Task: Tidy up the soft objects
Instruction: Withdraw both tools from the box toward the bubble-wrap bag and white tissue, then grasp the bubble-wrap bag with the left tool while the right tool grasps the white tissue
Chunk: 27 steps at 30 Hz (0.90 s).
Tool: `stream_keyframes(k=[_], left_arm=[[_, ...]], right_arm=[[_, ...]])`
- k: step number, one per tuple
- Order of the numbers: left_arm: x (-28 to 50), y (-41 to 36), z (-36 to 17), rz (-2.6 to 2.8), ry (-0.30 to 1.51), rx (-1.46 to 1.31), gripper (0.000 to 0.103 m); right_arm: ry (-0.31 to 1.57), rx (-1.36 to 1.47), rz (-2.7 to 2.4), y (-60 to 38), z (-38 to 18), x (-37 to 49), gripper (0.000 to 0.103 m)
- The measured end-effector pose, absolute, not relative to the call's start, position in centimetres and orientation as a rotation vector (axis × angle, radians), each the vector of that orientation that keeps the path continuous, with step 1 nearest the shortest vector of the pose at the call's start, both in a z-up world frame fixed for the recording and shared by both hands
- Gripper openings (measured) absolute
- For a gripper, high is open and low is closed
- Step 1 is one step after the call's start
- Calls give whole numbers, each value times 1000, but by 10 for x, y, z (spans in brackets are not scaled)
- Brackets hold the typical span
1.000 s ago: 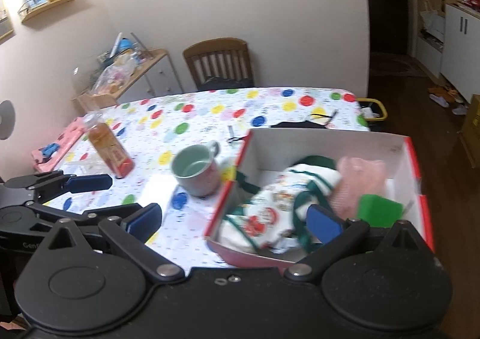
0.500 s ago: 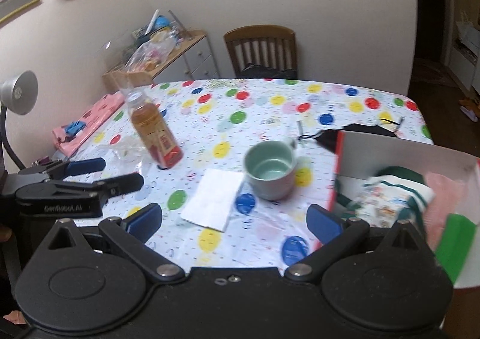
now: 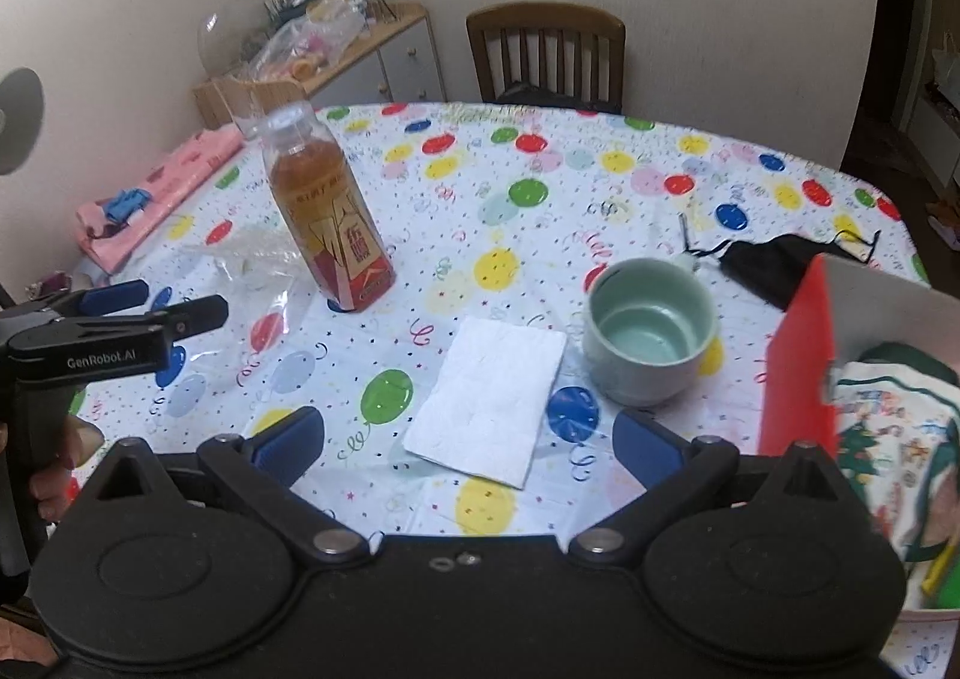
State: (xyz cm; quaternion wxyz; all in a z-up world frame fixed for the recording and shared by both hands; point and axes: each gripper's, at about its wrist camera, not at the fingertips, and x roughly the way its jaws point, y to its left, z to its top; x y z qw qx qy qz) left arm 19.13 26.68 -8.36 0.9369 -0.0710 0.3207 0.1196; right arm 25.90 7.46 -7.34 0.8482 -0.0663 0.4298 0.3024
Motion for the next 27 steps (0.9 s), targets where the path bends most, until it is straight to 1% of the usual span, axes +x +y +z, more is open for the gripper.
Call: stream_keyframes(k=[12, 22, 27], left_arm=[[224, 336, -139, 354, 746, -172, 102], [258, 364, -172, 369, 806, -190, 102], [266, 369, -182, 348, 825, -201, 101]], right_arm=[[965, -178, 577, 128, -122, 289, 102], [1028, -178, 516, 153, -160, 317, 99], [1062, -188, 475, 157, -176, 326, 96]])
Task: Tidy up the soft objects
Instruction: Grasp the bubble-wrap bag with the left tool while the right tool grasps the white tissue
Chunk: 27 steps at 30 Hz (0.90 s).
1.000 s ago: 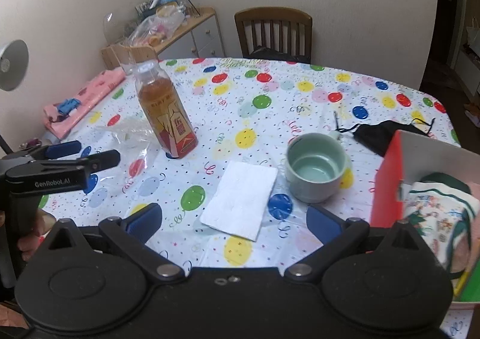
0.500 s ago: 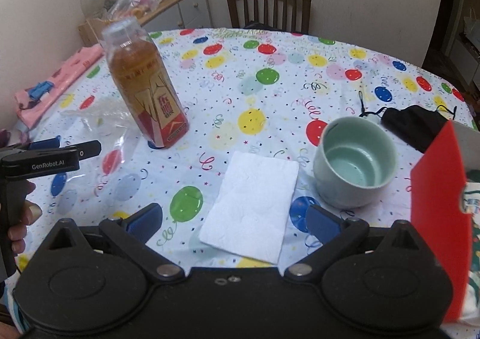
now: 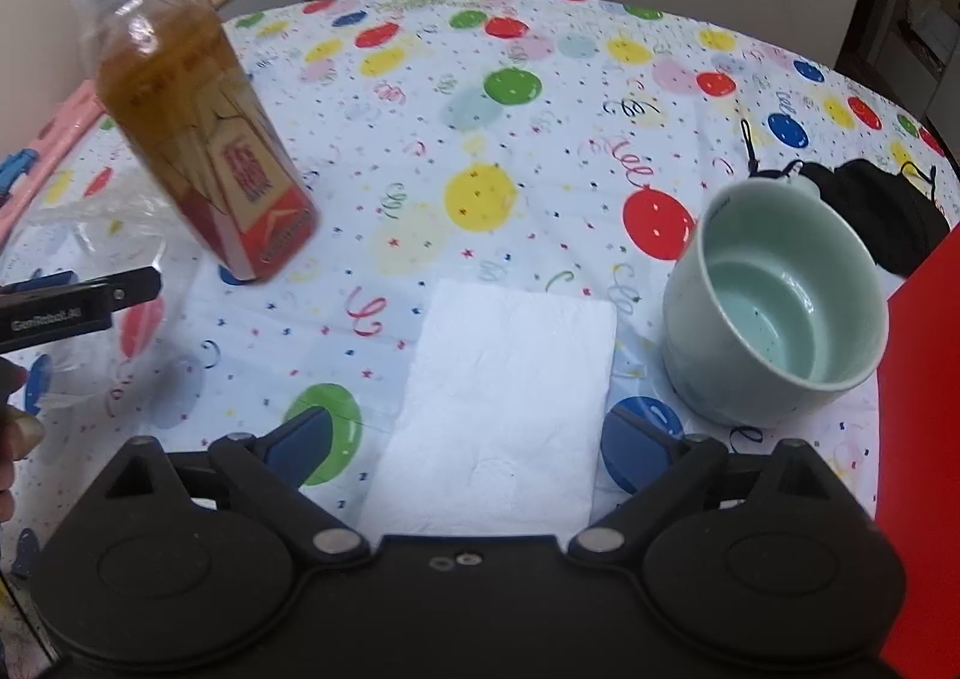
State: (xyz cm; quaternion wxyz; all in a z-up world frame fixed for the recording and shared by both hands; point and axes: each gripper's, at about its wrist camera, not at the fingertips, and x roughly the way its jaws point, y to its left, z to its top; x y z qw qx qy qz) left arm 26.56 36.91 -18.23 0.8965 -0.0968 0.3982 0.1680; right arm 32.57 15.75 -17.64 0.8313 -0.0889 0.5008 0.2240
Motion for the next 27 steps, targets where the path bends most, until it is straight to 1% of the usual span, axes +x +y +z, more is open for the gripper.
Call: stream_keyframes(k=[4, 5, 6, 7, 10, 12, 13, 15, 19, 21, 22, 23, 24, 26, 27], left_arm=[[267, 370, -188, 343, 835, -200, 100], [268, 371, -188, 343, 835, -201, 97], [268, 371, -189, 341, 834, -202, 90], [268, 371, -190, 340, 834, -204, 87], [270, 371, -193, 327, 845, -205, 84], [269, 371, -193, 328, 843, -209, 78], [268, 371, -192, 328, 841, -213, 76], [268, 371, -192, 333, 843, -215, 65], [267, 371, -192, 349, 848, -211, 58], [265, 372, -191, 356, 846, -213, 51], [264, 372, -190, 360, 845, -212, 49], [263, 371, -190, 364, 844, -208, 45], [263, 370, -189, 369, 845, -203, 40], [261, 370, -188, 375, 847, -198, 35], [260, 370, -188, 377, 846, -196, 33]], right_arm=[[1081, -191, 450, 158, -184, 330, 91], [1085, -195, 450, 158, -185, 330, 89], [1089, -198, 450, 159, -187, 330, 87], [1093, -200, 449, 159, -189, 330, 83], [1097, -189, 442, 158, -190, 330, 79], [1093, -192, 437, 158, -189, 330, 76], [1089, -196, 432, 157, -189, 330, 72], [1083, -207, 421, 157, -188, 329, 67], [1066, -249, 401, 158, -188, 325, 55], [1056, -270, 399, 159, -188, 323, 51], [1053, -275, 400, 159, -188, 322, 47], [1050, -281, 403, 160, -188, 321, 41], [1045, -291, 407, 162, -187, 320, 38], [1035, -314, 413, 164, -186, 317, 26], [1032, -323, 419, 165, -186, 316, 24]])
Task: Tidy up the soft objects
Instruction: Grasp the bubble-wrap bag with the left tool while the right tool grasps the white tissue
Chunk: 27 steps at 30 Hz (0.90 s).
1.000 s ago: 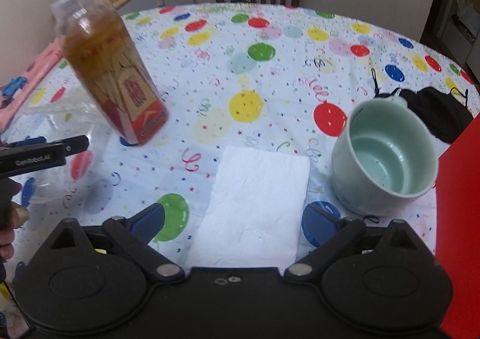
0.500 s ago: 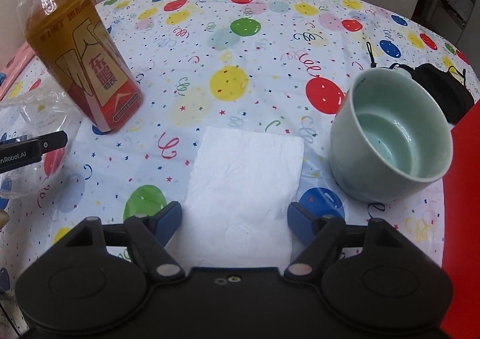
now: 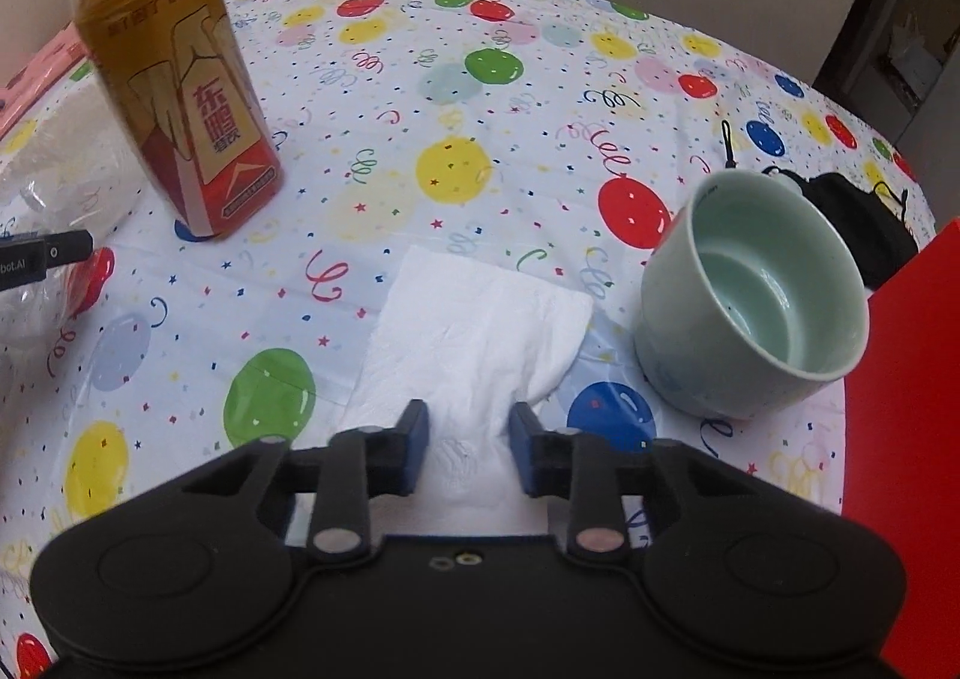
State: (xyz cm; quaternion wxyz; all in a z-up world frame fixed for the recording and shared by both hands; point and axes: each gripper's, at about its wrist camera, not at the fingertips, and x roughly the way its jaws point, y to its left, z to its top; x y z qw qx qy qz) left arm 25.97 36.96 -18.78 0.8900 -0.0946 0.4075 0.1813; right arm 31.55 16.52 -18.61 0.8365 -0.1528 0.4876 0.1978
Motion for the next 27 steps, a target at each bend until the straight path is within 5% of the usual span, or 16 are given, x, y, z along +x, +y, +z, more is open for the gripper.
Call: stream_keyframes(k=[5, 27], left_arm=[[252, 368, -185, 373, 841, -198, 23], [192, 327, -137, 174, 799, -308, 14]], right_arm=[[1001, -347, 442, 165, -183, 308, 7], [902, -161, 525, 97, -111, 255, 3]])
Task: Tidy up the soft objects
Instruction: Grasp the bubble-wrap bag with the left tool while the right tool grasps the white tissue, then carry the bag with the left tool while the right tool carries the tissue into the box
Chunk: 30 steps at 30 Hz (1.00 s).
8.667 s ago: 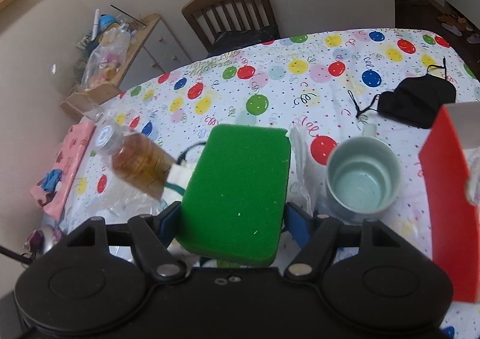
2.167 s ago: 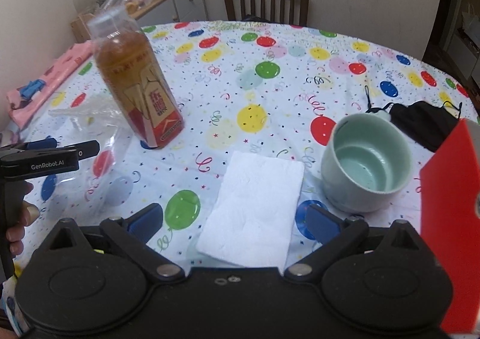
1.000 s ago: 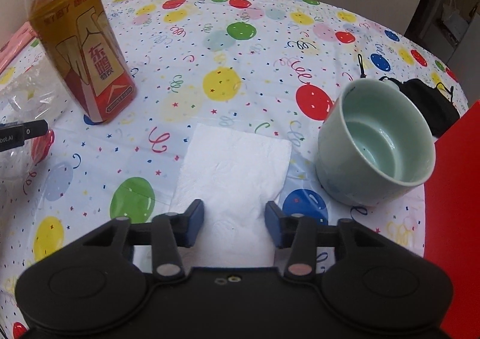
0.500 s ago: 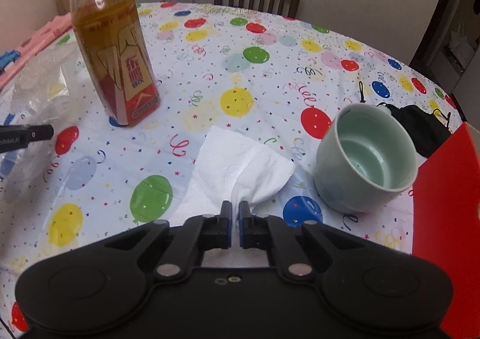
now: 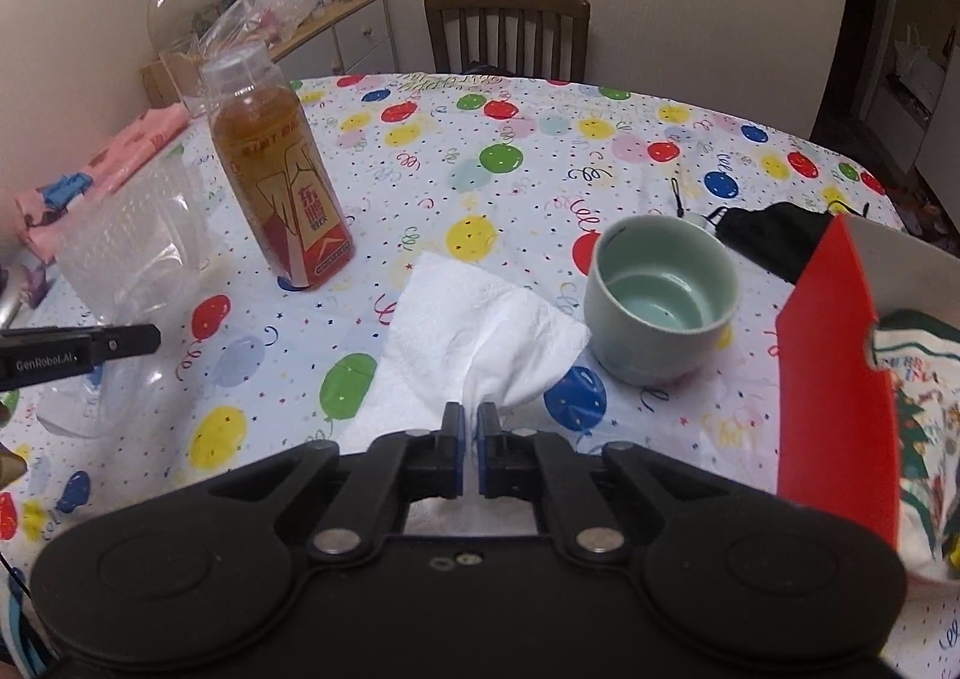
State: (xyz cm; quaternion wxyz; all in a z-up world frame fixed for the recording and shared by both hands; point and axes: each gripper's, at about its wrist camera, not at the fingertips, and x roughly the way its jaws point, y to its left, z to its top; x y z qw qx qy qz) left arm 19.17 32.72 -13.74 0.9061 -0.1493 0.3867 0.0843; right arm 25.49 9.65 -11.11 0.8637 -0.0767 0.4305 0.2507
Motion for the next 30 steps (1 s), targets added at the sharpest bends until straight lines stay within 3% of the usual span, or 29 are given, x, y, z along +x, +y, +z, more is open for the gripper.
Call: stream_keyframes(k=[13, 30], left_arm=[[170, 241, -101, -4, 779, -291, 14], [209, 94, -57, -184, 720, -148, 14]], right_arm=[[852, -77, 551, 26, -70, 223, 3], [744, -11, 457, -112, -40, 239, 3]])
